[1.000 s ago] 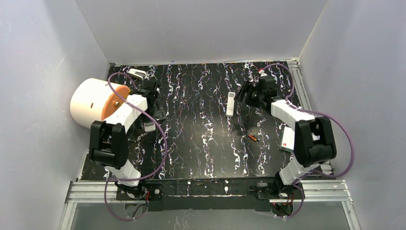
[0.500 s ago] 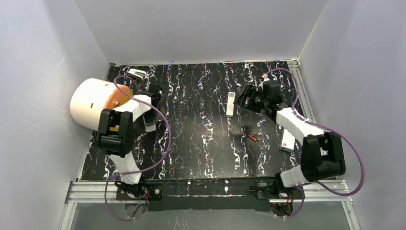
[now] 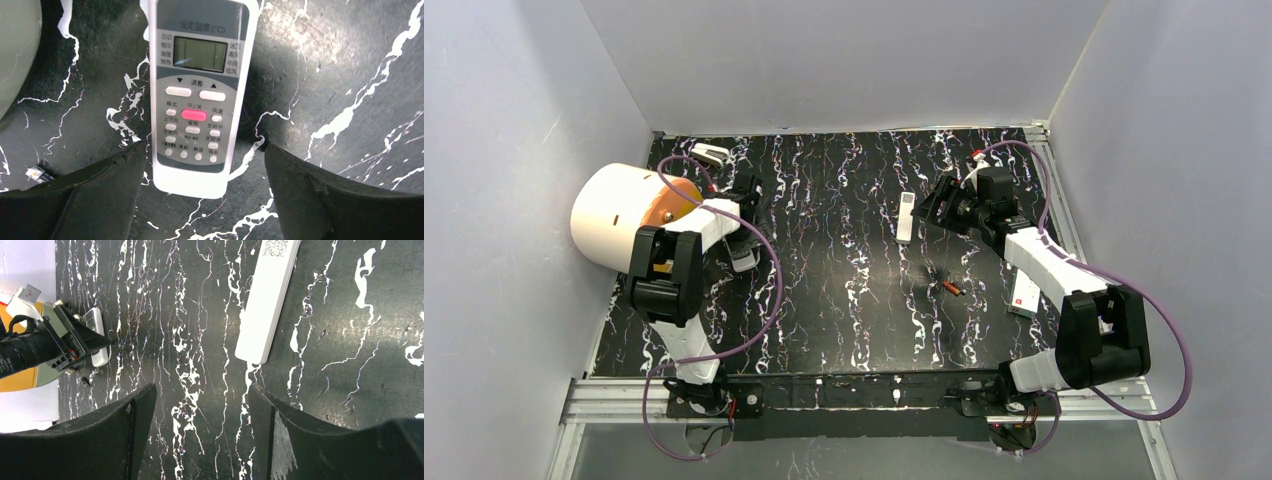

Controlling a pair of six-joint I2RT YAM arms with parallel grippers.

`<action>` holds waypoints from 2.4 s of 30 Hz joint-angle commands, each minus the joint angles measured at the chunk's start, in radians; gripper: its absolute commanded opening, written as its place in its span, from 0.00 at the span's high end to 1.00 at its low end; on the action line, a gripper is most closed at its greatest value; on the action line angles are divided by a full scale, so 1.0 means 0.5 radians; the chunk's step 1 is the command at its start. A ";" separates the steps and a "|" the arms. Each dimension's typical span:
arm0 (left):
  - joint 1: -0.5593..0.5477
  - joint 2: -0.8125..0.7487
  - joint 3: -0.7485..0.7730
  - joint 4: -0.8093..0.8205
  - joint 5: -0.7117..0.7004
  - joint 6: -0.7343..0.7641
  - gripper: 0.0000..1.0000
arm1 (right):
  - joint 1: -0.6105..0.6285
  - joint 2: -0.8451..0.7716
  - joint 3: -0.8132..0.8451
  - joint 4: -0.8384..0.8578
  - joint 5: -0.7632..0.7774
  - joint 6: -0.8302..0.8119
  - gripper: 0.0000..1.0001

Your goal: Load the batteries into the remote control

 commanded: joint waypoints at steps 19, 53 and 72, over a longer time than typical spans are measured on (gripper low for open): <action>0.029 0.058 -0.139 -0.056 0.168 -0.124 0.50 | -0.002 -0.091 -0.044 -0.021 -0.060 0.036 0.27; -0.174 -1.034 -0.503 1.132 2.827 -0.535 0.70 | 1.041 0.029 -0.430 1.941 0.236 1.399 0.01; -0.229 -1.177 -0.386 1.196 2.983 -0.606 0.68 | 1.044 0.319 -0.317 2.581 0.087 1.638 0.31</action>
